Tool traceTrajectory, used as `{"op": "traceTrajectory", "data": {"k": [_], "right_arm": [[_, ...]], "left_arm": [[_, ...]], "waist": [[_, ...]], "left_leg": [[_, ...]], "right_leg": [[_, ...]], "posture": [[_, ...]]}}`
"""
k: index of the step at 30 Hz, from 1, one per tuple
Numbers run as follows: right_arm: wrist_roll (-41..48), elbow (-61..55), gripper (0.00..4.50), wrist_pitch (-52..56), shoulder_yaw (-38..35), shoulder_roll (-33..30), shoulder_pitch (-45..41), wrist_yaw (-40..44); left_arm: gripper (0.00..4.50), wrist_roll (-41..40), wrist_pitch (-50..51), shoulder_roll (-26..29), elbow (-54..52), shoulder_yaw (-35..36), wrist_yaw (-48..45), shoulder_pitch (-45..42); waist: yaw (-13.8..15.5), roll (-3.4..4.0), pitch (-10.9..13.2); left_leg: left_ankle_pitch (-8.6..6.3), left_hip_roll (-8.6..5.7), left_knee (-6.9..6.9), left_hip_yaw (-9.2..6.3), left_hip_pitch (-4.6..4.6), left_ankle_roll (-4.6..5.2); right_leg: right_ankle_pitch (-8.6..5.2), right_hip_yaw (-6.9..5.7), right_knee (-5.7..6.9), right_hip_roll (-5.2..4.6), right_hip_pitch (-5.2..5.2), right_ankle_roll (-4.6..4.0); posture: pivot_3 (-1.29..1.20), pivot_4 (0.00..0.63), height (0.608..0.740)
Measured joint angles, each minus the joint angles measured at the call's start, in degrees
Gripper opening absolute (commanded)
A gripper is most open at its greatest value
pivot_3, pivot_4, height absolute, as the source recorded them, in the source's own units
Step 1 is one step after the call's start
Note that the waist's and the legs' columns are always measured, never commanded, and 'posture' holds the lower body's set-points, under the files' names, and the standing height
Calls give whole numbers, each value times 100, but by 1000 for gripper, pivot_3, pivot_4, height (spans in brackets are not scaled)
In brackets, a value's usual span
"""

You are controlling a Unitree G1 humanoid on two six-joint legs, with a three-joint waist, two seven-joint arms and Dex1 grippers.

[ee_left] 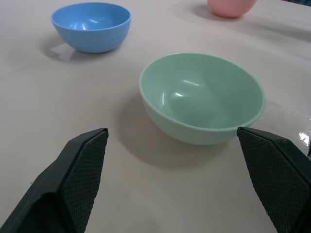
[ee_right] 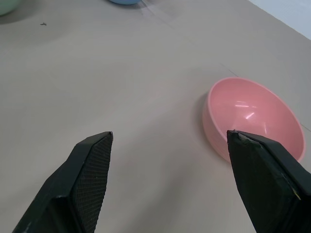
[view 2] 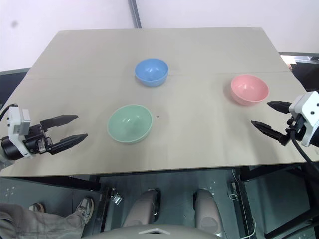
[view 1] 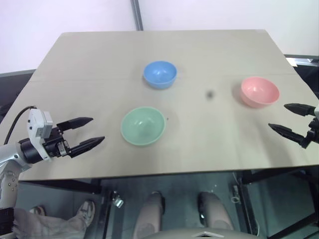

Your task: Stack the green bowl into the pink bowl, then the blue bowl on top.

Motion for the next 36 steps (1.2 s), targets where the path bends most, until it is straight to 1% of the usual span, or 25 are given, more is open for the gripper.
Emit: {"op": "traceTrajectory", "data": {"k": [12,18,20,23,26,30,31,34,36], "right_arm": [[-76,73,4068,-75,239,7,-219,1],[-422,389,4068,-317,542,4,-481,-80],[-597,609,4068,-341,787,5,-757,-161],[-879,1003,4068,-359,1307,63,-1392,-319],[-1339,1739,4068,-512,1991,327,-2260,-493],[-1867,2834,4068,-727,2768,649,-3226,-488],[-1881,2876,4068,-743,2792,658,-3255,-488],[-2205,3662,4068,-1038,3169,834,-3760,-405],[-2519,4358,3566,-1273,3436,957,-4120,-380]], "left_arm": [[4500,24,73,-7,-9,2,1,-53],[4500,-101,224,-41,-12,4,-48,-93],[4500,-298,351,-45,-1,8,-174,-209],[4500,-545,512,-42,-1,16,-401,-496],[4500,-669,568,-41,-34,-53,-716,-673],[4500,-729,628,-37,-260,-231,-1058,-737],[4500,-732,630,-37,-284,-237,-1073,-736],[4500,-729,623,-35,-464,-252,-1156,-667],[4500,-733,625,-41,-682,-297,-1153,-647]], "waist": [[-4,0,0],[-10,0,0],[-16,0,0],[-38,0,0],[-67,3,2],[-48,6,4],[-35,7,5],[-39,9,7],[-42,9,8]], "left_leg": [[0,0,0,0,-1,0],[0,0,0,1,1,0],[0,0,1,1,1,0],[0,1,2,2,5,0],[1,1,1,7,1,0],[0,1,-4,8,-3,-1],[0,0,-6,8,-7,-1],[0,0,-9,10,-8,-1],[0,0,-10,11,-9,-1]], "right_leg": [[3,0,0,0,0,-5],[1,0,0,0,0,-2],[3,0,0,0,-1,-4],[4,0,2,2,0,-5],[7,5,3,2,-5,-8],[12,5,2,2,-9,-2],[17,5,0,2,-12,6],[20,6,-6,1,-14,11],[20,7,-7,1,-14,11]], "posture": [[0,150,740],[0,150,740],[0,150,740],[0,150,740],[0,150,740],[0,150,740],[0,150,740],[0,150,740],[0,150,740]]}}
